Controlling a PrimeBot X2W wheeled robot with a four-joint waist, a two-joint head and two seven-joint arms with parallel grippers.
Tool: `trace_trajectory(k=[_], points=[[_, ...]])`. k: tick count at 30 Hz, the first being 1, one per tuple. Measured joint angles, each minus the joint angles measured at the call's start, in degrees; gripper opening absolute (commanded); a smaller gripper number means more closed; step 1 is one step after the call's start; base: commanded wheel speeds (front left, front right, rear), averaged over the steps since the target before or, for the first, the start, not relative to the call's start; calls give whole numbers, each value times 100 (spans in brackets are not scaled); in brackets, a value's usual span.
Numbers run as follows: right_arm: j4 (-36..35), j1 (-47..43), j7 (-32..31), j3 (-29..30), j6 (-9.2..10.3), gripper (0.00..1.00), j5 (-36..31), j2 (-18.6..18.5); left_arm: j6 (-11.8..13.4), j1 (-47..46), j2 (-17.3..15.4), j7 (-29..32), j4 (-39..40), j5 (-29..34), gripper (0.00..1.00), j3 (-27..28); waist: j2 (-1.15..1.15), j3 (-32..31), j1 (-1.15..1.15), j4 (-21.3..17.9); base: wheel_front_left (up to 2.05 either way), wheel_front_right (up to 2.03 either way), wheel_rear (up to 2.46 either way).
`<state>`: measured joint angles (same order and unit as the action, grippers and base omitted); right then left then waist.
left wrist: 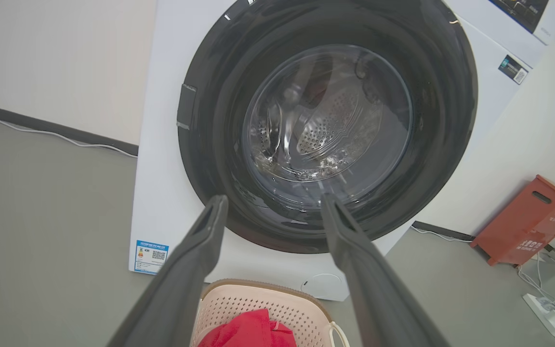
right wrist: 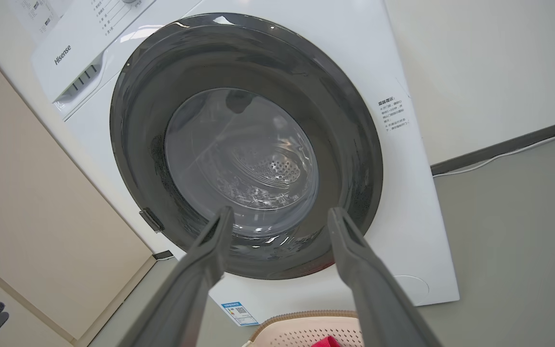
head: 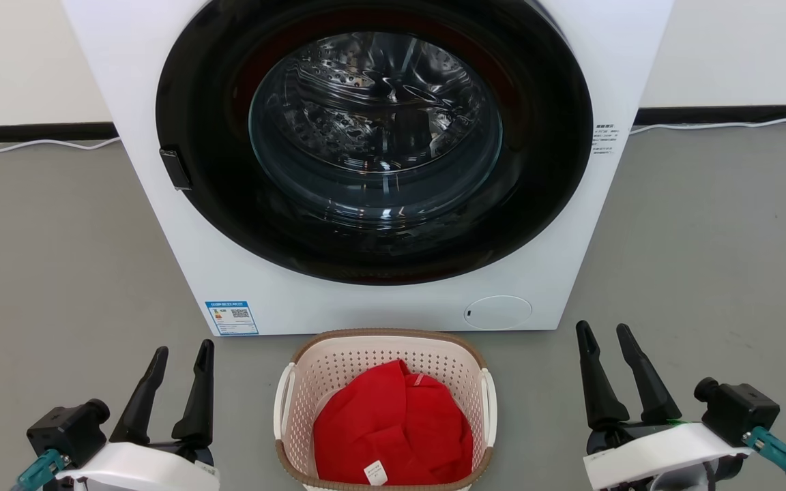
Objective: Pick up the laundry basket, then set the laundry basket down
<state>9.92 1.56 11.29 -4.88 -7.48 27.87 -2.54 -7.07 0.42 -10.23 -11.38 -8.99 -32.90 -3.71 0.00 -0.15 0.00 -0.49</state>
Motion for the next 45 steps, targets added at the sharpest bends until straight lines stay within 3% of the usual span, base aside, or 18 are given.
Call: trace_trajectory(k=[19,45], points=[[34,112,308,44,0,100,-1200,-9,-8,0,-140,-285,114,1046,100,-160,0,-22,0,-62,0,0,0],[174,111,310,71,0,100,-1222,-10,-8,1,-147,-285,118,1084,100,-181,0,35,0,-65,0,0,0]])
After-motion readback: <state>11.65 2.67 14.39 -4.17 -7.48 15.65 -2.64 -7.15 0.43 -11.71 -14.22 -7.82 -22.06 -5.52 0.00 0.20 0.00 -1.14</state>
